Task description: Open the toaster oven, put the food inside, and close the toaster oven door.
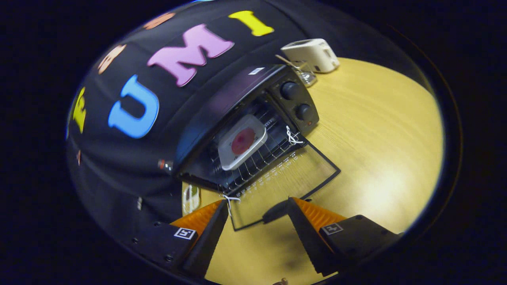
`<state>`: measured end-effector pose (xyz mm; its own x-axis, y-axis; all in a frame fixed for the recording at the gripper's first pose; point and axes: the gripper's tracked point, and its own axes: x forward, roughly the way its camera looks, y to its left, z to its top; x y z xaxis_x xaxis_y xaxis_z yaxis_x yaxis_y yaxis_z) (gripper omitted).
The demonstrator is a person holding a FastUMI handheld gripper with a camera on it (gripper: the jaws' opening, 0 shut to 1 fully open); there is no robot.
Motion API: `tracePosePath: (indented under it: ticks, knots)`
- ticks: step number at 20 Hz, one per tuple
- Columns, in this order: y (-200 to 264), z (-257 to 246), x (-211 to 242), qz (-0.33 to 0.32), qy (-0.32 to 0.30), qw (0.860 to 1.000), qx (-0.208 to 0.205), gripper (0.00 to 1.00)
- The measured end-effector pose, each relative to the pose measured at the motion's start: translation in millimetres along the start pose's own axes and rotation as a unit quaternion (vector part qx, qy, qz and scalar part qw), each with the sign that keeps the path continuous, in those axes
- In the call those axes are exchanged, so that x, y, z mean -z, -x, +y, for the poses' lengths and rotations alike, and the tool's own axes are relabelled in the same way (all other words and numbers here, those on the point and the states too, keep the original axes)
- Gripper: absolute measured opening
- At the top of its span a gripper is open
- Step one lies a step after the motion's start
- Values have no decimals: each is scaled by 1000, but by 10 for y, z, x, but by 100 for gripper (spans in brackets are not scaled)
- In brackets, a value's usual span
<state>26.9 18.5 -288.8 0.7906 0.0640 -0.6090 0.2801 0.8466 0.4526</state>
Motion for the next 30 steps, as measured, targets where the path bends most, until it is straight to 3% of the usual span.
tracePosePath:
  ticks: [2, 5, 7, 13, 20, 27, 30]
  knots:
    - [114, -31, 239, -3, 101, 995, -4, 98]
    - [54, -72, 492, -13, 222, 975, -5, 99]
    - [-91, -136, 655, 0, 270, 963, 7, 99]
    - [-495, -422, 785, 37, 273, 960, 58, 99]
    - [-788, -526, 710, 53, 246, 965, 79, 99]
    - [-753, -481, 655, 58, 235, 965, 98, 99]
    - [-604, -384, 528, 33, 233, 968, 88, 99]
